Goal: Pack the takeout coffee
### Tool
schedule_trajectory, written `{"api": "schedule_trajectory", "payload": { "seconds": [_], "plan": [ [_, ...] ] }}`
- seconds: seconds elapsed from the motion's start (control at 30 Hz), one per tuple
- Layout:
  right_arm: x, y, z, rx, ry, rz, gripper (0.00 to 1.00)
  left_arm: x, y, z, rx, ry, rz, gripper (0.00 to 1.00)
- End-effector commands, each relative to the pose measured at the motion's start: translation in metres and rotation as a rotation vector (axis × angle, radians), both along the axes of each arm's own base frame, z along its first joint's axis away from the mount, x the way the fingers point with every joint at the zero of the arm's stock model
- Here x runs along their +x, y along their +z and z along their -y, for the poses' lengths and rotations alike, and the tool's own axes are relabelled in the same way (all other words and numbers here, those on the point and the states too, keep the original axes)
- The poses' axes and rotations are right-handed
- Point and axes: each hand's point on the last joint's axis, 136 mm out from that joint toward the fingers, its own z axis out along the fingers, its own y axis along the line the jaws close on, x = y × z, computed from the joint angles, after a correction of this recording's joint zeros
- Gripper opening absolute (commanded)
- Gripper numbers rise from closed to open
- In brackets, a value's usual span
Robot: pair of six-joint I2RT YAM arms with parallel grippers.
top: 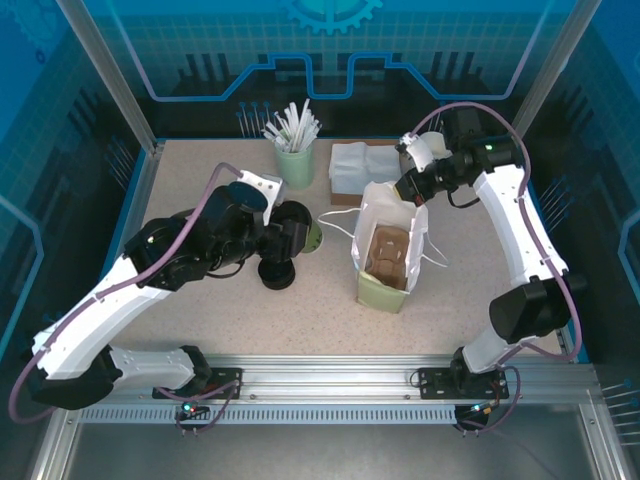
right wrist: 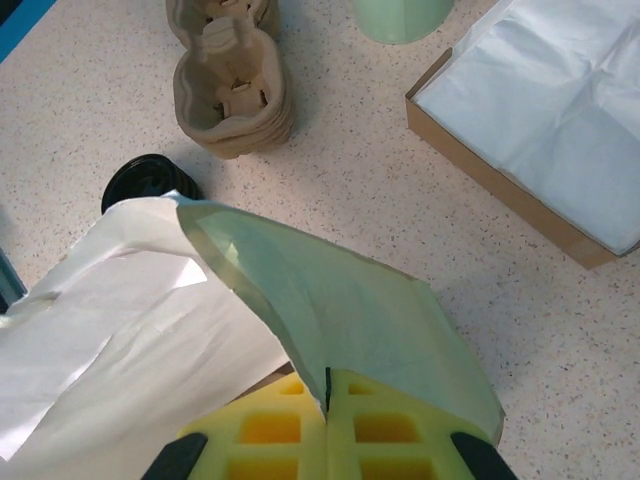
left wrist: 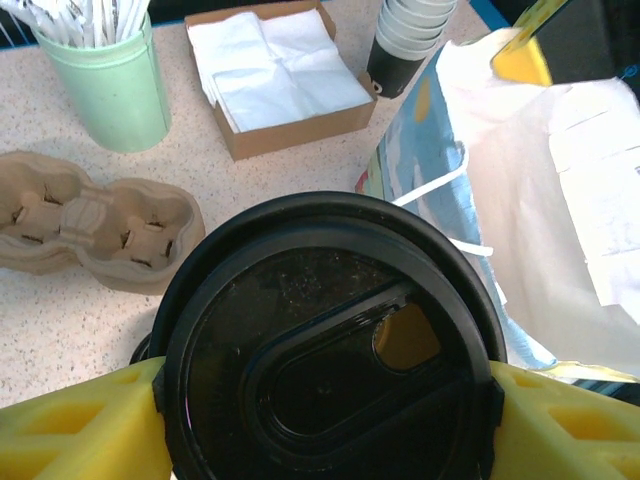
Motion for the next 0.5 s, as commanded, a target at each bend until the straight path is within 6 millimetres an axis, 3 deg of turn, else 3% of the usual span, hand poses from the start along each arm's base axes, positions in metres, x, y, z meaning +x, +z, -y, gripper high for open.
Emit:
{"api": "schedule_trajectory", "payload": {
  "seconds": [0.0,0.27,0.47],
  "plan": [
    [-0.001,0.015,-0.008,0.041,-0.074,0.025,0.00,-0.010,0.035,-0.006,-0.049,-0.054,0.078,0.70],
    [-0.002,0.013,-0.014,0.062,-0.241,-0.021,0.00,-0.025,0.061,-0.001,-0.105,-0.142,0.090,0.70],
    [-0.006,0.005,-0.022,0.080,-0.317,-0.078,0.00,-0.033,0.069,0.011,-0.147,-0.210,0.065,0.69]
  ]
}}
